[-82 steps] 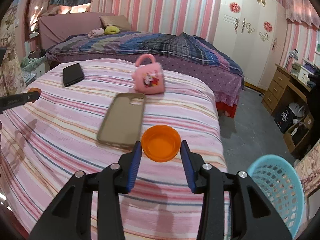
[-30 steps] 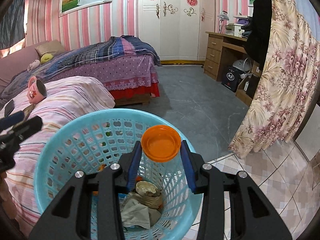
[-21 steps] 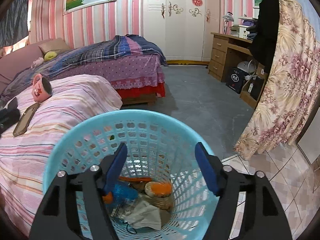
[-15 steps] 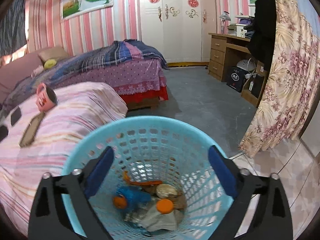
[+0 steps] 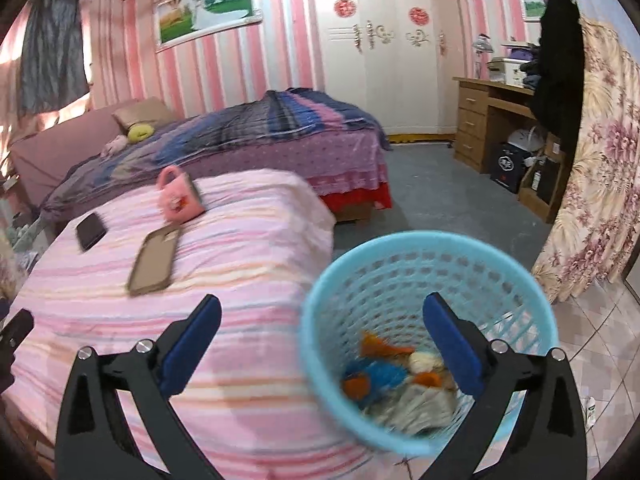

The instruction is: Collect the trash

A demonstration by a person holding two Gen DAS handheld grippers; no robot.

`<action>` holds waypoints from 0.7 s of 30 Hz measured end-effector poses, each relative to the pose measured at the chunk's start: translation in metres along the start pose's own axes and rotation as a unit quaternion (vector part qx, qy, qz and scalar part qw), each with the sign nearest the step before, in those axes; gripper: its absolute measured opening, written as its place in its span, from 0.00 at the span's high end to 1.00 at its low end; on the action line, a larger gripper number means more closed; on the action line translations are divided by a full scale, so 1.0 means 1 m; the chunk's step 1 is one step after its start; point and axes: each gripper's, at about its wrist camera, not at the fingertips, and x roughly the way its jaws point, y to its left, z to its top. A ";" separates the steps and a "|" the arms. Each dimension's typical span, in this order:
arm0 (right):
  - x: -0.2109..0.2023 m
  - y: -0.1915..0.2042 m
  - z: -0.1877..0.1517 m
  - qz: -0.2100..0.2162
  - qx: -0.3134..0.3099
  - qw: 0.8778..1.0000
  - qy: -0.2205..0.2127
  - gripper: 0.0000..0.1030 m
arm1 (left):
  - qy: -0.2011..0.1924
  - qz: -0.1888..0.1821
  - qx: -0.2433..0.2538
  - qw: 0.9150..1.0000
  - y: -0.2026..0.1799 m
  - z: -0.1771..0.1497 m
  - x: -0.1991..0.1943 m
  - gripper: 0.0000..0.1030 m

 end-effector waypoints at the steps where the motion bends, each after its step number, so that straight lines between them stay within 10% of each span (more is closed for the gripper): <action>1: -0.005 0.007 -0.004 0.003 0.000 1.000 0.001 0.04 | 0.001 0.001 -0.006 1.000 0.006 -0.003 -0.003 0.05; 21: -0.052 0.088 -0.038 0.000 -0.068 0.997 -0.048 0.04 | -0.020 0.021 0.005 1.000 0.020 -0.015 -0.022 0.05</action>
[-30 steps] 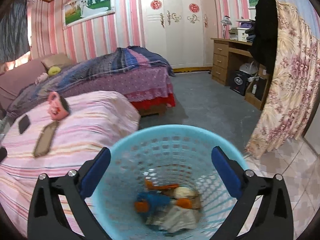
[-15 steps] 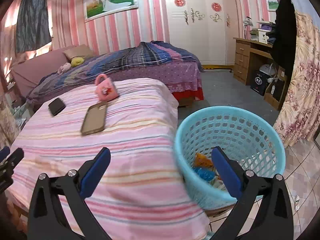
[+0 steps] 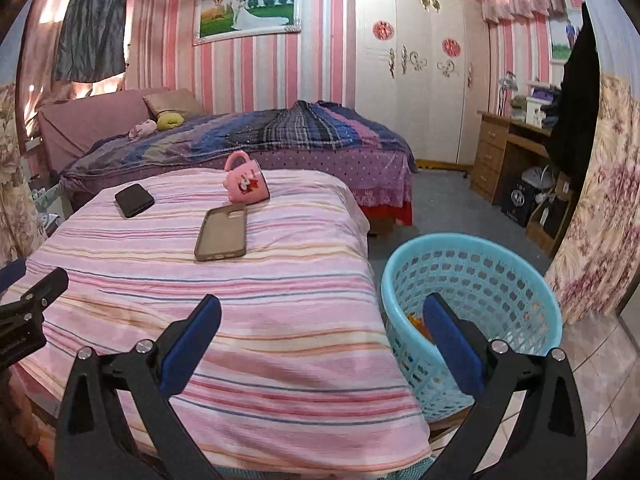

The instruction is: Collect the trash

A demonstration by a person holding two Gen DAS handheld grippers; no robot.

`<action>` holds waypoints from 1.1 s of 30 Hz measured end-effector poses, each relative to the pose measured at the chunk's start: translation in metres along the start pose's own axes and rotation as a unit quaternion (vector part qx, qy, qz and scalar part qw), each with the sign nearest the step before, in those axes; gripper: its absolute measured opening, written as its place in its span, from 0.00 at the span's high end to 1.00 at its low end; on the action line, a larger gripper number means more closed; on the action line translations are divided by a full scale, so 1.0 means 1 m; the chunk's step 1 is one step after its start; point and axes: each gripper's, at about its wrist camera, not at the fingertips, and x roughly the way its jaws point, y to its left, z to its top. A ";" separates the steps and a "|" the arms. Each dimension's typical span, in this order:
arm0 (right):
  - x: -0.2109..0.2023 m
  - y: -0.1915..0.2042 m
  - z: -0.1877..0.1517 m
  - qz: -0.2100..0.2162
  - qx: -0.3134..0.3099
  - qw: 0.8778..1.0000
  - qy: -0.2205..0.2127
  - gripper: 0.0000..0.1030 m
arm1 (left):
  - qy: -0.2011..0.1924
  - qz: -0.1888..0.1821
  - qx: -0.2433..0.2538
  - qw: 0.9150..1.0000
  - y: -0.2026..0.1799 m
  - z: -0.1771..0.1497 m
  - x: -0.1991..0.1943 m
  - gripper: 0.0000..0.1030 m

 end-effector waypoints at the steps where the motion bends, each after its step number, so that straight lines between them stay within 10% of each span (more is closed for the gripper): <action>1: 0.000 0.003 0.000 0.001 -0.001 1.000 0.000 0.04 | -0.001 0.001 0.001 1.000 0.000 0.000 0.000 0.05; 33: -0.008 0.011 0.011 -0.010 -0.021 0.999 -0.031 0.04 | -0.023 -0.011 0.001 1.000 -0.002 0.005 -0.002 0.05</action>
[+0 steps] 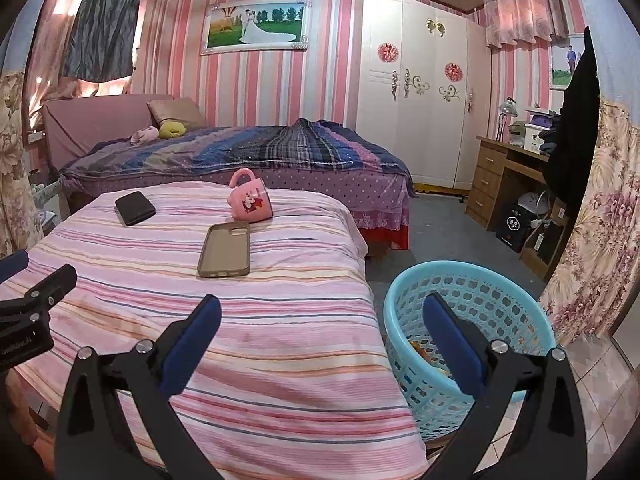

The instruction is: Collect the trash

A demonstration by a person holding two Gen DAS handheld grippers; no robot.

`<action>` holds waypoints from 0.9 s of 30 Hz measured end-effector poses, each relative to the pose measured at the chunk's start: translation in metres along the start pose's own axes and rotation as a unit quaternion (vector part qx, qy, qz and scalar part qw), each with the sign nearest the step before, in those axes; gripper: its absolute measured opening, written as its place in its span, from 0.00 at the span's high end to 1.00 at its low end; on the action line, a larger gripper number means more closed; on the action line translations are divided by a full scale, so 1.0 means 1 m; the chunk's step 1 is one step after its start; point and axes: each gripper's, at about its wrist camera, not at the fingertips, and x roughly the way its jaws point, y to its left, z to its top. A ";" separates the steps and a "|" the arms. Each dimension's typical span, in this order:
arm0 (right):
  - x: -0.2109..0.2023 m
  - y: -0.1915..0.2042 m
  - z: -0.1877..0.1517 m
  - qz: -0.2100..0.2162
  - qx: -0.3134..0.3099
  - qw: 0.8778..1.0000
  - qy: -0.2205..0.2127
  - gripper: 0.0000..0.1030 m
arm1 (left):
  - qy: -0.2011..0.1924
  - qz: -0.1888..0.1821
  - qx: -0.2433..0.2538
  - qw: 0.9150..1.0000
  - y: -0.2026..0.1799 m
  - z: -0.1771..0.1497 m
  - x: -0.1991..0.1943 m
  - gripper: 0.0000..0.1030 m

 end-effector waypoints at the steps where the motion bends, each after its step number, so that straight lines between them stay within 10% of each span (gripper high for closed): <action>1: 0.000 0.001 0.000 -0.001 -0.001 1.000 0.000 0.04 | 0.000 0.000 -0.001 1.000 0.000 0.000 0.000 0.05; 27: -0.004 -0.014 0.002 -0.008 0.005 1.000 -0.002 0.04 | -0.001 -0.007 0.001 1.000 -0.008 0.001 0.000 0.05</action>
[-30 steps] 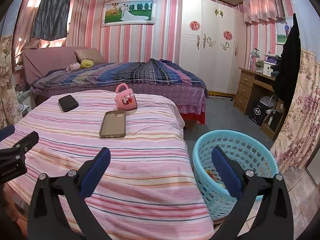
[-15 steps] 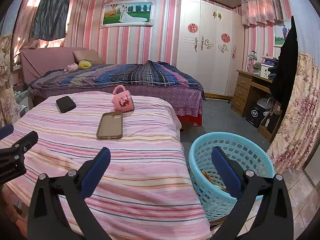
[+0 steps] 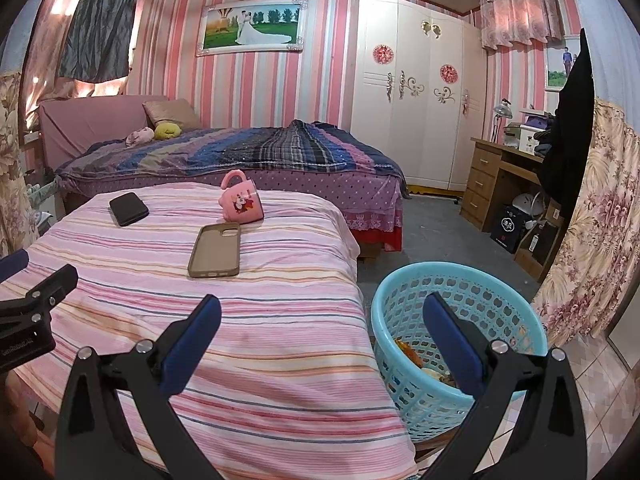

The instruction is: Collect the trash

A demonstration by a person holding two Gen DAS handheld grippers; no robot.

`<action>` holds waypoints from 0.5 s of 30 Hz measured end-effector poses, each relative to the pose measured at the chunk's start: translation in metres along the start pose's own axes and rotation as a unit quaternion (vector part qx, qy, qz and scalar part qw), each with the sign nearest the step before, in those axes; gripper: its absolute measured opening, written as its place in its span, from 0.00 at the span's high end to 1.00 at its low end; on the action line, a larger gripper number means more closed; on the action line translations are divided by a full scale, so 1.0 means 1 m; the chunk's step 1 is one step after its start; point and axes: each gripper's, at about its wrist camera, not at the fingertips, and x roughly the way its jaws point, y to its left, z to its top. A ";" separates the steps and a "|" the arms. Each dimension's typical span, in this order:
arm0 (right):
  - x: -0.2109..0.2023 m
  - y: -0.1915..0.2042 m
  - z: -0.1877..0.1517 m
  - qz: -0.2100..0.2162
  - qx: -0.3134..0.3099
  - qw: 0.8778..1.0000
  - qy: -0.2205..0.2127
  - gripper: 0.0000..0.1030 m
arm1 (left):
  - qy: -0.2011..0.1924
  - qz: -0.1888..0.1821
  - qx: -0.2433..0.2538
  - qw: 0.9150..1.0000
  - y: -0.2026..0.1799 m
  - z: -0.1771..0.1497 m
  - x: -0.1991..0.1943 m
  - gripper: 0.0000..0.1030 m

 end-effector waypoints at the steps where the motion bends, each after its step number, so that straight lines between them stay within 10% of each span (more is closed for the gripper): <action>1: 0.000 0.000 0.000 0.000 0.000 1.000 0.000 0.04 | 0.000 0.000 0.001 1.000 0.000 0.000 0.000 0.05; 15: 0.000 -0.002 0.000 -0.002 0.000 1.000 0.000 0.04 | 0.000 0.000 -0.001 1.000 -0.001 0.000 0.000 0.05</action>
